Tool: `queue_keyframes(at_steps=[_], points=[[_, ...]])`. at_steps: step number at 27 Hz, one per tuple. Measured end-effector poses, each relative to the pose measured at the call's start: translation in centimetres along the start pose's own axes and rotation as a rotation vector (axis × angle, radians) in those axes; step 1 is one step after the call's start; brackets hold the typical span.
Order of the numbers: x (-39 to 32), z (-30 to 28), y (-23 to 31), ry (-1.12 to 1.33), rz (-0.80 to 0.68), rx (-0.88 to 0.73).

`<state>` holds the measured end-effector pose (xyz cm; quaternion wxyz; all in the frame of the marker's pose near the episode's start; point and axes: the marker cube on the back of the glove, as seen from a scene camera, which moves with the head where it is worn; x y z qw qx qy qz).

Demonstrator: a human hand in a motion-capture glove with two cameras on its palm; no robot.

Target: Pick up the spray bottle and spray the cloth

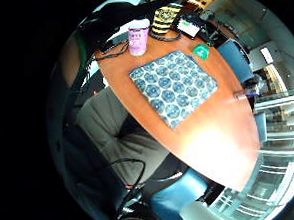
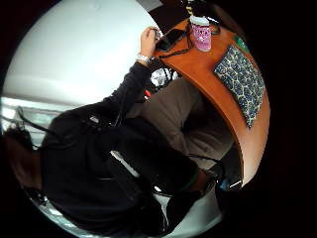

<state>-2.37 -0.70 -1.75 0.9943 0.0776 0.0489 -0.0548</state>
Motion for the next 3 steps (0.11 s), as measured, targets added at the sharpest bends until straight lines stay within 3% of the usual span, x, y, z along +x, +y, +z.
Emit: queue_keyframes(at_steps=[3], points=[[-0.11,0.3,0.04,-0.007,-0.005,-0.008]])
